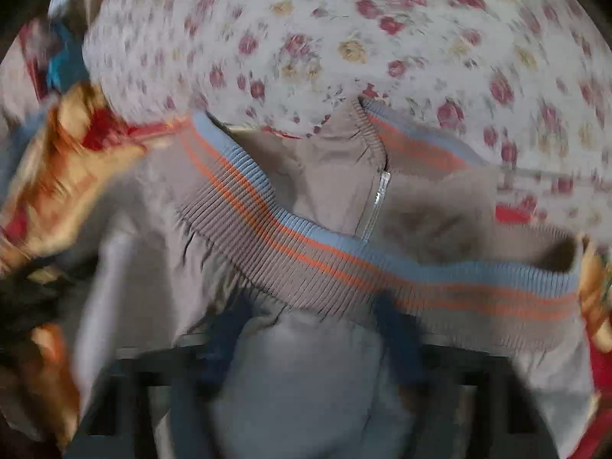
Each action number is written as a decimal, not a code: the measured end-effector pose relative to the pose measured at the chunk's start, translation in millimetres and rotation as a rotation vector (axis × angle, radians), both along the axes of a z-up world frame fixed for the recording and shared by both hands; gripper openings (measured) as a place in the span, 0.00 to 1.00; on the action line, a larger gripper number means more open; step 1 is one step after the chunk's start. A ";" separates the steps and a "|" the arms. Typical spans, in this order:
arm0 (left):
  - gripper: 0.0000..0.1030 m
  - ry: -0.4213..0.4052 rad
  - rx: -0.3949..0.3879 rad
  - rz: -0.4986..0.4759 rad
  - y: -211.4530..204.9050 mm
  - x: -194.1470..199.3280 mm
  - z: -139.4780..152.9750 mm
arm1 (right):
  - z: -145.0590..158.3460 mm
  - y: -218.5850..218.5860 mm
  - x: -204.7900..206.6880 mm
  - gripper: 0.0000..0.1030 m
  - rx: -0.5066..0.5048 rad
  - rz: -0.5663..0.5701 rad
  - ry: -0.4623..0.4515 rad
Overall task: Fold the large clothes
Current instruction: 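Lower the hem onto the collar and open both tools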
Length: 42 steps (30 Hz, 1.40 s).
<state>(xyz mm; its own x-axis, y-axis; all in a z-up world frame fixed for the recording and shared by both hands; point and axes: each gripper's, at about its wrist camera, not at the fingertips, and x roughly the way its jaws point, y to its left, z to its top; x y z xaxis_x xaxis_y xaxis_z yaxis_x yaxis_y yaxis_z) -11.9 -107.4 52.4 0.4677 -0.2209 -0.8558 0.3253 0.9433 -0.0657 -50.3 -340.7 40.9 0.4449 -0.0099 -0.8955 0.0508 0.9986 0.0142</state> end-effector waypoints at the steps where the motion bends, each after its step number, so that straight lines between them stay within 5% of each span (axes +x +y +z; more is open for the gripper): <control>1: 0.69 -0.028 -0.004 0.010 1.3 0.9 6.3 | -0.4 2.1 2.5 0.23 -0.036 0.001 -0.019; 6: 0.69 -0.048 -0.046 0.030 6.9 12.3 15.8 | -5.7 -15.6 29.1 0.15 -0.097 -0.135 -0.088; 9: 0.69 -0.021 -0.011 0.026 3.7 17.5 5.2 | -11.5 -20.9 33.5 0.18 -0.006 -0.162 -0.081; 14: 0.69 0.018 -0.021 0.046 9.6 23.6 -7.1 | 32.7 -50.1 -12.4 0.53 0.153 -0.187 -0.144; 16: 0.70 0.022 -0.029 0.061 11.1 24.1 -7.9 | 52.4 -81.4 -37.1 0.72 0.067 -0.295 -0.183; 18: 0.70 0.017 -0.028 0.066 10.6 22.6 -8.2 | 56.3 -110.6 -49.3 0.76 -0.048 -0.381 -0.169; 20: 0.70 0.002 -0.019 0.064 9.3 20.1 -8.4 | 45.0 -130.6 -42.9 0.76 -0.097 -0.411 -0.105; 23: 0.70 -0.021 -0.002 0.061 6.9 18.2 -9.3 | 17.1 -147.3 -29.0 0.75 -0.012 -0.351 -0.016; 24: 0.70 -0.028 -0.002 0.062 6.4 17.9 -9.4 | 7.8 -147.1 -23.4 0.69 -0.003 -0.324 0.007; 25: 0.70 -0.038 0.000 0.061 5.7 17.7 -9.6 | 3.9 -145.7 -20.6 0.40 -0.010 -0.310 0.008; 26: 0.70 -0.044 0.001 0.058 5.8 18.4 -10.0 | 3.5 -144.9 -20.2 0.27 -0.019 -0.304 -0.010; 28: 0.70 -0.064 0.010 0.054 4.1 19.9 -11.1 | 8.8 -143.2 -16.7 0.16 -0.048 -0.323 -0.064; 31: 0.70 -0.084 0.033 0.042 -3.0 25.3 -15.1 | 6.7 -156.4 -19.0 0.16 -0.136 -0.408 -0.106; 35: 0.70 -0.088 0.041 0.042 -3.9 26.3 -16.2 | -18.6 -172.6 -13.8 0.18 -0.034 -0.444 -0.057; 37: 0.70 -0.089 0.043 0.038 -3.2 26.0 -16.0 | -4.6 -172.0 -23.7 0.45 0.006 -0.439 -0.084; 38: 0.70 -0.087 0.042 0.043 -3.4 25.7 -15.8 | 4.5 -172.0 -31.2 0.51 0.033 -0.442 -0.093; 42: 0.70 -0.069 0.028 0.059 4.7 24.0 -11.0 | 43.7 -161.9 -81.5 0.56 0.081 -0.454 -0.123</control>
<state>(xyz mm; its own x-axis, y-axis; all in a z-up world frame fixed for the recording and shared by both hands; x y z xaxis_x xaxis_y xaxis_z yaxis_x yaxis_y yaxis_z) 12.1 -102.8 41.5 0.5375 -0.1673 -0.8265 0.2719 0.9622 -0.0179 -131.8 -502.6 84.6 0.5148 -0.1600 -0.8422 0.4749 0.8711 0.1248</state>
